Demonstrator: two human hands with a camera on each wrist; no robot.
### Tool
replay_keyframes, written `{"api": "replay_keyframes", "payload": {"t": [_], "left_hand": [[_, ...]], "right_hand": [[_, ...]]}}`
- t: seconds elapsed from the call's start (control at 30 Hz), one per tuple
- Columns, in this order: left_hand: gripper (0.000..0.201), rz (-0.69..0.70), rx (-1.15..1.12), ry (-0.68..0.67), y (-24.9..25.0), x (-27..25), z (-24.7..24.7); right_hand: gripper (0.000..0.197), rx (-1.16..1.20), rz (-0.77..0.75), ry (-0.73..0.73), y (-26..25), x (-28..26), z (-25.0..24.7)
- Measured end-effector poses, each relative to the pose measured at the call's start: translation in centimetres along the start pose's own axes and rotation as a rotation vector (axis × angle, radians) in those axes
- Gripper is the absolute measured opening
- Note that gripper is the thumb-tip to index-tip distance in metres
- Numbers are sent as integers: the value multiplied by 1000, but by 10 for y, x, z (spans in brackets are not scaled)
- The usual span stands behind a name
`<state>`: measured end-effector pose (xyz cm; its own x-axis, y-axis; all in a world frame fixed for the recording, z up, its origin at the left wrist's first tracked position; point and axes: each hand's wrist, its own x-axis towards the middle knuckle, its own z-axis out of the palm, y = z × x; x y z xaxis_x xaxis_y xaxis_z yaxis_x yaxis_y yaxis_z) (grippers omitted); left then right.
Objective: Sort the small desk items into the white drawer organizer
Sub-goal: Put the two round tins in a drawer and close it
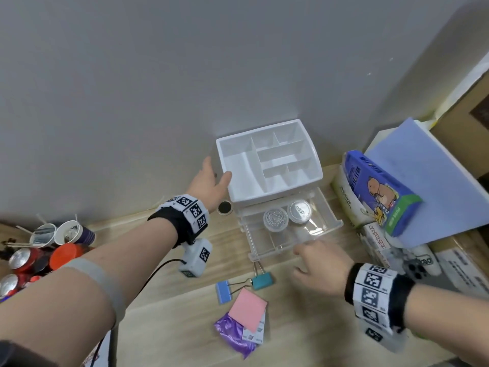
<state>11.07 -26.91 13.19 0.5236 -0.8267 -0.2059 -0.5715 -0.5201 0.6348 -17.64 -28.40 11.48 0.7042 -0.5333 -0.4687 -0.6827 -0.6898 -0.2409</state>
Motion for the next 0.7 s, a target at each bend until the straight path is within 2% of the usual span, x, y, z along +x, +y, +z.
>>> {"api": "replay_keyframes", "payload": {"t": [0.07,0.13,0.27,0.47,0.6,0.7], "left_hand": [[46,57,14,-15,4,2,3],[37,86,-19,-13,3,4,7],[41,126,-41,2,-2,7,11],[43,154,10,-9,-7,13,8],[45,158,5,-20,-7,14,7],[48,155,-14,-8,-3,10,6]], "right_hand": [[42,43,21,23,-2,11,5],[44,103,10,68,-6,20,8],[45,188,-10,146,-16,44,0],[51,197,31,173,-13,91,-16],[55,152,17,161,-9,95,-13],[50,102,-11,211,-5,91,-5]]}}
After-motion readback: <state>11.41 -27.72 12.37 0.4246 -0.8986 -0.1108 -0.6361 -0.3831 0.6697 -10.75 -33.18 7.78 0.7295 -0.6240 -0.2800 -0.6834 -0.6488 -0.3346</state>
